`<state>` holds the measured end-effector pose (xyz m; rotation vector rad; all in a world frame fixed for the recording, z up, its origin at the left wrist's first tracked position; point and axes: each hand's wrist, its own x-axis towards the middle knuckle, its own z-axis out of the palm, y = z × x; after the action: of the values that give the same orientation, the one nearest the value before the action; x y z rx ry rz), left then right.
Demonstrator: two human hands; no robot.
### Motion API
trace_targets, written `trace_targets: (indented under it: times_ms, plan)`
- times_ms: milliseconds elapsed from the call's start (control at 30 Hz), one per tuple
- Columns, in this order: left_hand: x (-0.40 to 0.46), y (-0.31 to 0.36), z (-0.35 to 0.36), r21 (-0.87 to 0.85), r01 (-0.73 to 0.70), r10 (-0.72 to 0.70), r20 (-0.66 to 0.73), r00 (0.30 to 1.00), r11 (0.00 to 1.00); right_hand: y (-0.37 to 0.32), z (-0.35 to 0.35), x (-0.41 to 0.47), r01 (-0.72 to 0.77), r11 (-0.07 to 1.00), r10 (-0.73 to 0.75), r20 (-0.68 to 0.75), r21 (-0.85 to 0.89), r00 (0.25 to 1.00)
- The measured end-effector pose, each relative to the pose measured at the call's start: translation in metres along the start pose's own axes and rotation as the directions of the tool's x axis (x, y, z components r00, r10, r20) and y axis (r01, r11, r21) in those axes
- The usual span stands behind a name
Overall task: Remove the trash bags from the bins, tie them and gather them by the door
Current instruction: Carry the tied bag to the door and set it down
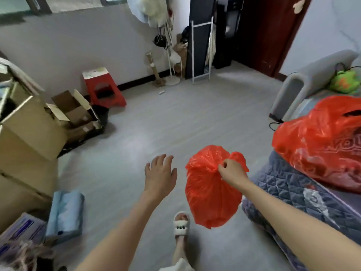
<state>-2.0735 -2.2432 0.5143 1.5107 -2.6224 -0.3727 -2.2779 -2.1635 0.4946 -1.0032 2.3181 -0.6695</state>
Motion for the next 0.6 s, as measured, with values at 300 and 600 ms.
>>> trace_targets:
  times_ms: [300,600]
  plan:
    - [0.345,0.058,-0.003,-0.029,-0.121,0.123,0.087,0.989,0.992,-0.06,-0.086,0.287,-0.159,0.985,0.163,-0.052,0.068,0.985]
    - [0.643,0.199,0.028,-0.028,-0.28,0.281,0.146,0.949,0.96,-0.04,-0.189,0.564,-0.189,0.961,0.212,-0.095,0.201,0.973]
